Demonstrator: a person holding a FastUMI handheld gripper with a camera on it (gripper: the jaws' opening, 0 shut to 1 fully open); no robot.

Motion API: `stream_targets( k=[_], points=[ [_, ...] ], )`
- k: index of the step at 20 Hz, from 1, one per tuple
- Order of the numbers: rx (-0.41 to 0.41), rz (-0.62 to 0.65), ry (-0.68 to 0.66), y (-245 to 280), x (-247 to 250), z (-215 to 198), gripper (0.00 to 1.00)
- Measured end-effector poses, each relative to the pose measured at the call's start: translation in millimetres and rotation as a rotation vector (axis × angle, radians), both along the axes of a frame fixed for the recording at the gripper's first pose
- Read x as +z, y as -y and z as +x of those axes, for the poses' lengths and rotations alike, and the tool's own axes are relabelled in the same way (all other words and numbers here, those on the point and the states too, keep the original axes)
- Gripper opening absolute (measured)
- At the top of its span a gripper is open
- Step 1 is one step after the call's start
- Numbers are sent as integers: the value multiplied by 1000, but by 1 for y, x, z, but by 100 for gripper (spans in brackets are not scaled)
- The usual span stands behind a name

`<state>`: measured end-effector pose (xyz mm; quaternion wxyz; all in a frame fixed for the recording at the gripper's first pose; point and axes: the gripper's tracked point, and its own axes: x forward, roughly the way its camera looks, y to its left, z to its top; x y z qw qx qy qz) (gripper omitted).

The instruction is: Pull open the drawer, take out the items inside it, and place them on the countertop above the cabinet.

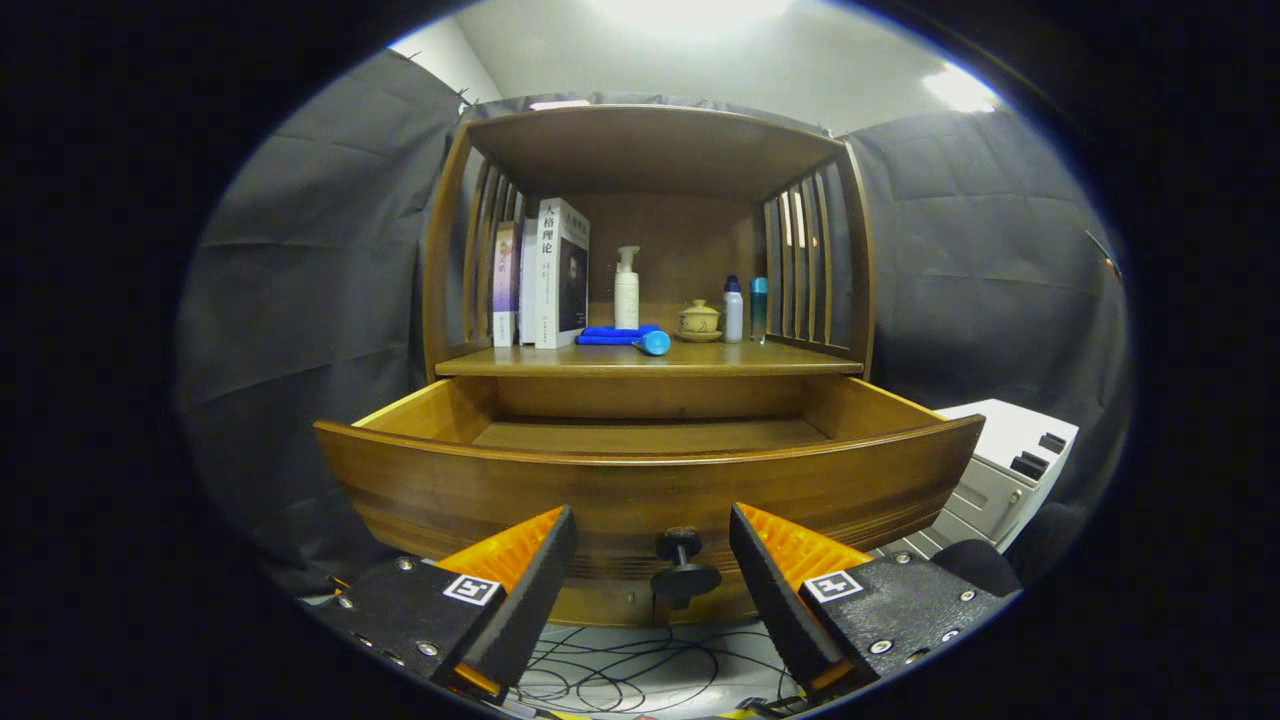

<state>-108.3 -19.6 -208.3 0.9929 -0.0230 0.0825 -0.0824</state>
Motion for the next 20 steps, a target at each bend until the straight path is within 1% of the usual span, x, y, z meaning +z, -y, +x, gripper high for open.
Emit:
stream_targets(
  k=[4,7,9,10,11,13,17,20],
  points=[
    [-32,25,-6,17,-6,8,95],
    [-19,76,-8,17,-11,9,94],
    [14,103,-15,10,-16,12,94],
    [42,100,-16,6,-16,14,94],
    [50,82,-14,7,-17,12,94],
    [50,64,-11,8,-15,13,94],
    [57,73,-9,9,-15,20,94],
    [61,67,-11,11,-13,31,94]
  ],
)
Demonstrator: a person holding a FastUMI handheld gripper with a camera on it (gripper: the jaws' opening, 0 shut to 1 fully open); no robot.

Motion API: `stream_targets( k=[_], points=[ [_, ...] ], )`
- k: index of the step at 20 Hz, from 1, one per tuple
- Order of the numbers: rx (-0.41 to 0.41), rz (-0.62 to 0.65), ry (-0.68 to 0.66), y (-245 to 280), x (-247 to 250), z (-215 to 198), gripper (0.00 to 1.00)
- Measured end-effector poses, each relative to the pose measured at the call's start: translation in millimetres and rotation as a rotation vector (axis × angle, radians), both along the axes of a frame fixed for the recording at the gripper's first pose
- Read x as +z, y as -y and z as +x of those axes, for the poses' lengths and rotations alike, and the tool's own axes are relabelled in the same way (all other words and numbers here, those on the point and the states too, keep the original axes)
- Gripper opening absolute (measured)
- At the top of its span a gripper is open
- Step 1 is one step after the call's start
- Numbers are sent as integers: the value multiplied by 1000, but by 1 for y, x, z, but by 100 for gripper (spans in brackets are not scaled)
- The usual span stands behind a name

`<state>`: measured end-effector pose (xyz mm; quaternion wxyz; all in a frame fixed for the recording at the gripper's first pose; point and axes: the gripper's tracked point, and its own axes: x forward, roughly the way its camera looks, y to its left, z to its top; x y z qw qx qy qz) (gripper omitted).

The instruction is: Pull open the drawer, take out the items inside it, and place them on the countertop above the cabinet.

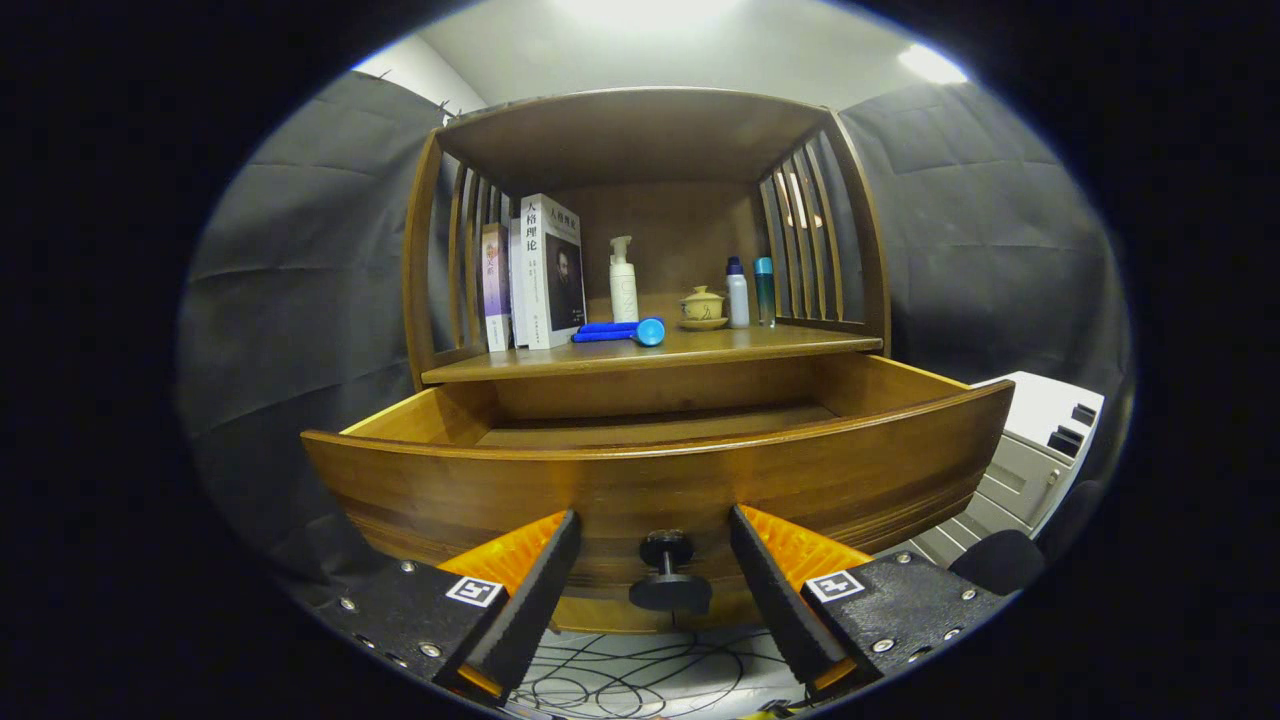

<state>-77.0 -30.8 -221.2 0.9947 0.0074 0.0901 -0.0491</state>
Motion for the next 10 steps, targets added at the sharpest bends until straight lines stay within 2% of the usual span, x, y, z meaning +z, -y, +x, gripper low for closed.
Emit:
stream_targets(
  k=[10],
  points=[
    [-7,16,36,4,13,59,94]
  ],
)
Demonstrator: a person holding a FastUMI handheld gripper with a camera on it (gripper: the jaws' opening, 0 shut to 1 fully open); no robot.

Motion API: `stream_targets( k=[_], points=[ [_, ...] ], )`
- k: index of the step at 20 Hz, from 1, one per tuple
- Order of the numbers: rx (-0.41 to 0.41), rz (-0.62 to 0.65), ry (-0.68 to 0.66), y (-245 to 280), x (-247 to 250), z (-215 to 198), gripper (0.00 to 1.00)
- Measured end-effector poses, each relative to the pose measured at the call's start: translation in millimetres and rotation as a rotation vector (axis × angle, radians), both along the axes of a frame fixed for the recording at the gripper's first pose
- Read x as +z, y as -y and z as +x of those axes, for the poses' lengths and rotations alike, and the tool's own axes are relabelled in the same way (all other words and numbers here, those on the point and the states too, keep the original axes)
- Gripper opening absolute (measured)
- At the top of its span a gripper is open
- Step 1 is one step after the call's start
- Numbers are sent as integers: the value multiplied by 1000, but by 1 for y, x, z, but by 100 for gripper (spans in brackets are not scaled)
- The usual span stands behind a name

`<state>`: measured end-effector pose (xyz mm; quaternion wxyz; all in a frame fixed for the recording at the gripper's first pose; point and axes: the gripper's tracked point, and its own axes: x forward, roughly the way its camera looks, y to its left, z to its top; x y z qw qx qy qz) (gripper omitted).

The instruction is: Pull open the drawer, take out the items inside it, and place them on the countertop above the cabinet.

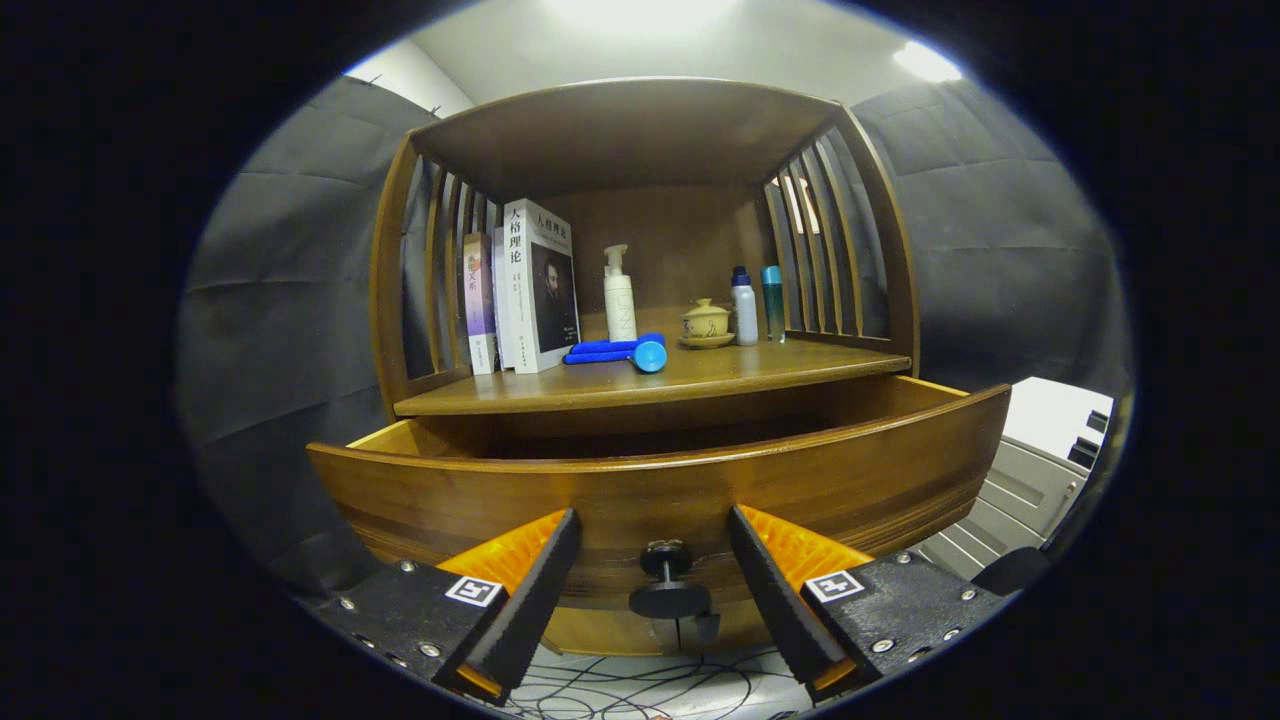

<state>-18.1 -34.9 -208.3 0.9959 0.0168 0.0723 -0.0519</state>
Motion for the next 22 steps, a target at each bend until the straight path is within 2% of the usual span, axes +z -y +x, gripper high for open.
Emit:
stream_targets(
  k=[6,15,22],
  points=[
    [2,-7,9,3,-1,27,94],
    [10,-19,19,12,-4,93,95],
    [18,-37,39,14,-4,106,95]
  ],
)
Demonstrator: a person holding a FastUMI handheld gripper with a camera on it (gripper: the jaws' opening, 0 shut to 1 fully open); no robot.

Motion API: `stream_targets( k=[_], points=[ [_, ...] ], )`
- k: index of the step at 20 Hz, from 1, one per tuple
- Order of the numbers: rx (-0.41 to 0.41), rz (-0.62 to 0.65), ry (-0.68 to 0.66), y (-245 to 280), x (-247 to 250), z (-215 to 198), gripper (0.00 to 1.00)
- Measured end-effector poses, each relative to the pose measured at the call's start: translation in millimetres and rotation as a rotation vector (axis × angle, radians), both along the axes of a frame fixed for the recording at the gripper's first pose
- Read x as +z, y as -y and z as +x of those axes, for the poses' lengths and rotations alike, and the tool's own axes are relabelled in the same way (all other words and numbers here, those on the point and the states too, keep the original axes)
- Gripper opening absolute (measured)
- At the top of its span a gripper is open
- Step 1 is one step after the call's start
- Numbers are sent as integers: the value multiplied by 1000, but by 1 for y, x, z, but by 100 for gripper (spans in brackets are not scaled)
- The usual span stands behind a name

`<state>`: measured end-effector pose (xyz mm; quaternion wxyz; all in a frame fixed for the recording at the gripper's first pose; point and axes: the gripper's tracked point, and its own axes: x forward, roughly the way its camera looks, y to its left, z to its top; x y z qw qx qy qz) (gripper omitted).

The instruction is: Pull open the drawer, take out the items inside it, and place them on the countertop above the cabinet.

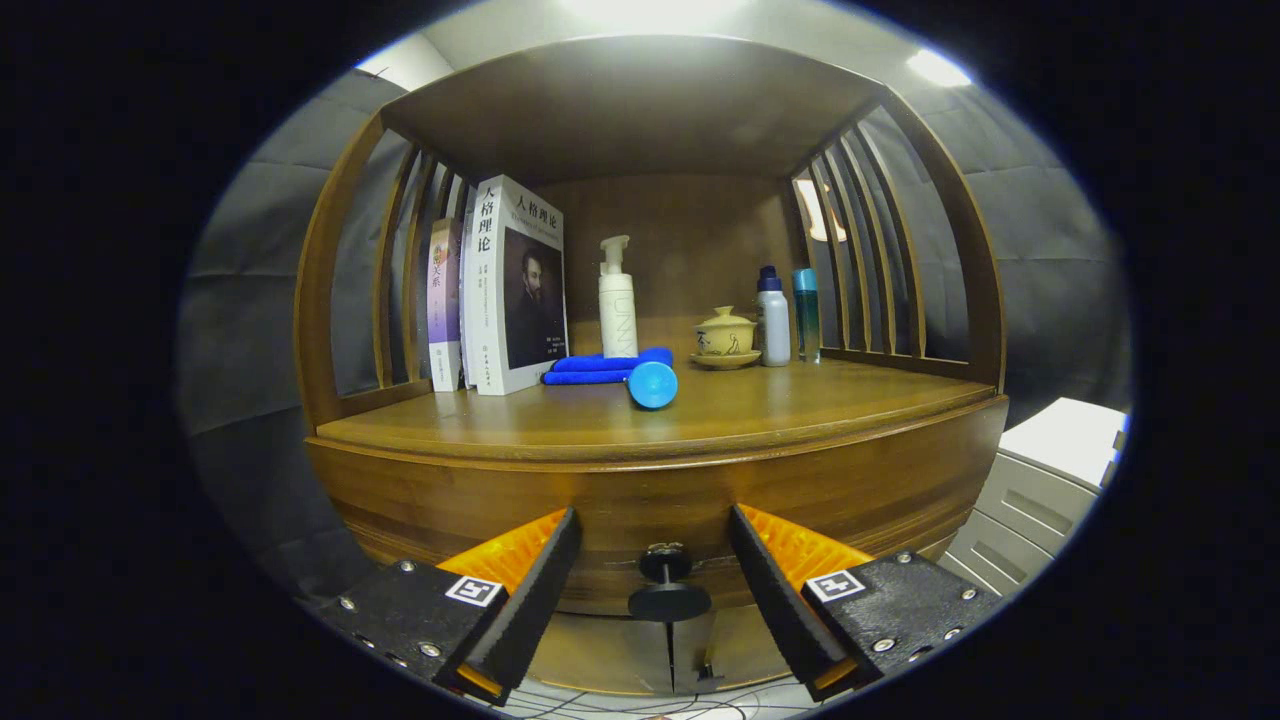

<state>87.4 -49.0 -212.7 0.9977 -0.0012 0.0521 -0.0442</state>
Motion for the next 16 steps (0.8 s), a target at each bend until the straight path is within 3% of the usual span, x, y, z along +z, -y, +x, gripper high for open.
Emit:
stream_targets(
  k=[6,16],
  points=[
    [52,35,63,2,44,-22,95],
    [-22,6,152,44,192,-58,95]
  ],
)
